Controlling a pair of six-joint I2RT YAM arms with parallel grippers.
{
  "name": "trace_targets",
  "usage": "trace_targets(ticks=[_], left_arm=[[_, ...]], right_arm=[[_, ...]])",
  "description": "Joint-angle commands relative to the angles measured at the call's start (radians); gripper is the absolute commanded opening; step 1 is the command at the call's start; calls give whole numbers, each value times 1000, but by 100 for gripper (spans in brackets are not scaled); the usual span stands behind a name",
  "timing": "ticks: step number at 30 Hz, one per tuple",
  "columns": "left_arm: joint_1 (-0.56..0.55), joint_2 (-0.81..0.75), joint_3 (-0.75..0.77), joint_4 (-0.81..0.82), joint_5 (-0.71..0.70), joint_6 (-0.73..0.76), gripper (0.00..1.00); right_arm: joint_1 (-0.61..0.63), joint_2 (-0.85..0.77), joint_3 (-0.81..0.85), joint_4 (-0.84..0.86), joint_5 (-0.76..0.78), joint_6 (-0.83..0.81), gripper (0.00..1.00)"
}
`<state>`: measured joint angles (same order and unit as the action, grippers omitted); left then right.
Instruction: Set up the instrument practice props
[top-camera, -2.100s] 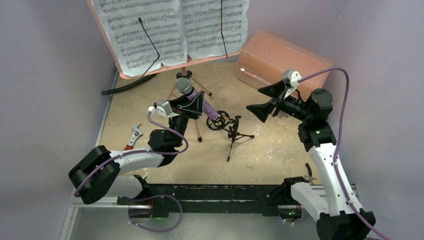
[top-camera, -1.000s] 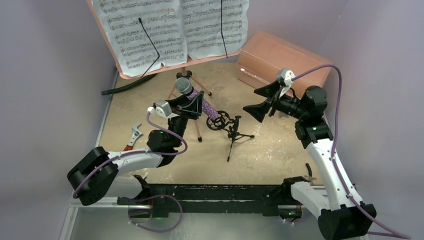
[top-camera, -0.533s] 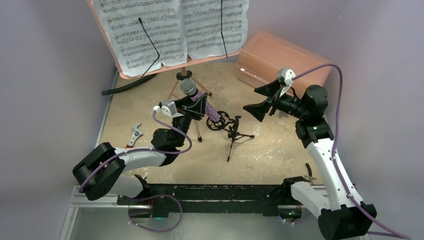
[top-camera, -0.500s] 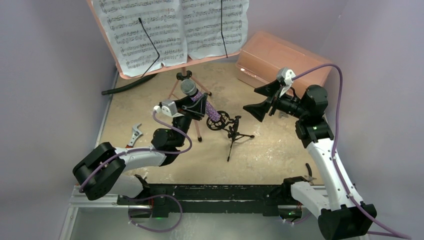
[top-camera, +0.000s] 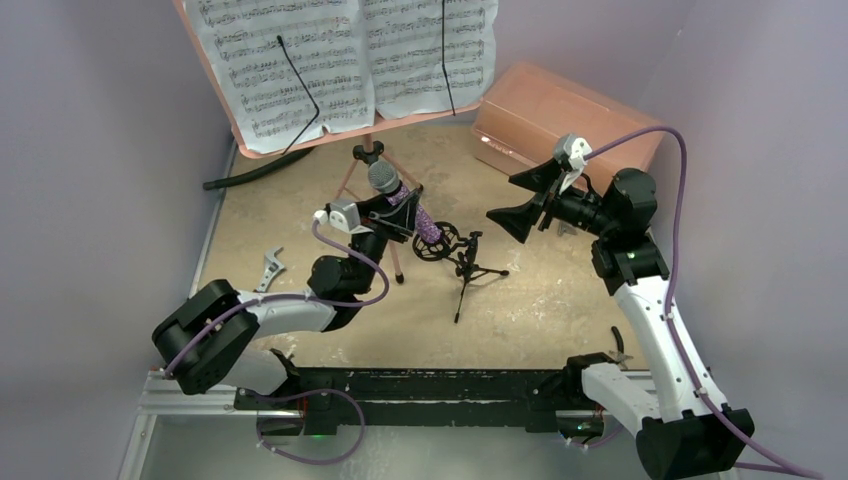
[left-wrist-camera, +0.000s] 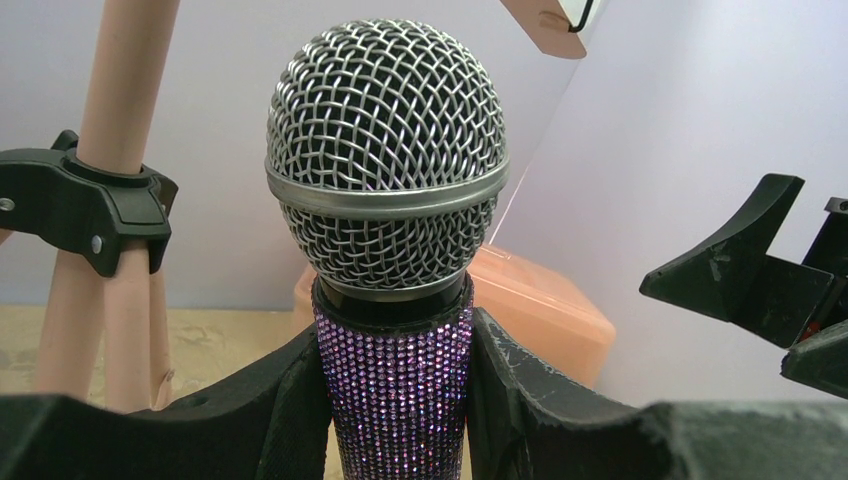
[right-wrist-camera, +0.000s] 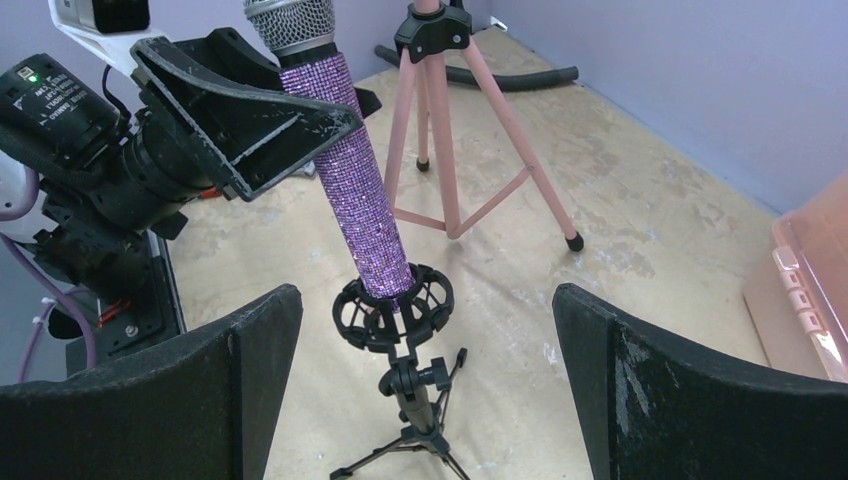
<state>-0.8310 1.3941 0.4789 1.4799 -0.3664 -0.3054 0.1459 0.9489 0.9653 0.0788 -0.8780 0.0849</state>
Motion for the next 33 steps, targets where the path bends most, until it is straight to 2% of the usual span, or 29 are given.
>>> trace_targets(ticks=[1, 18, 33], left_arm=[[6, 16, 7, 256, 25, -25, 0], [6, 55, -2, 245, 43, -53, 0], [7, 124, -25, 299, 91, -80, 0]], right_arm=[[6, -4, 43, 2, 11, -19, 98], [6, -6, 49, -12, 13, -31, 98], [9, -6, 54, -22, 13, -37, 98]])
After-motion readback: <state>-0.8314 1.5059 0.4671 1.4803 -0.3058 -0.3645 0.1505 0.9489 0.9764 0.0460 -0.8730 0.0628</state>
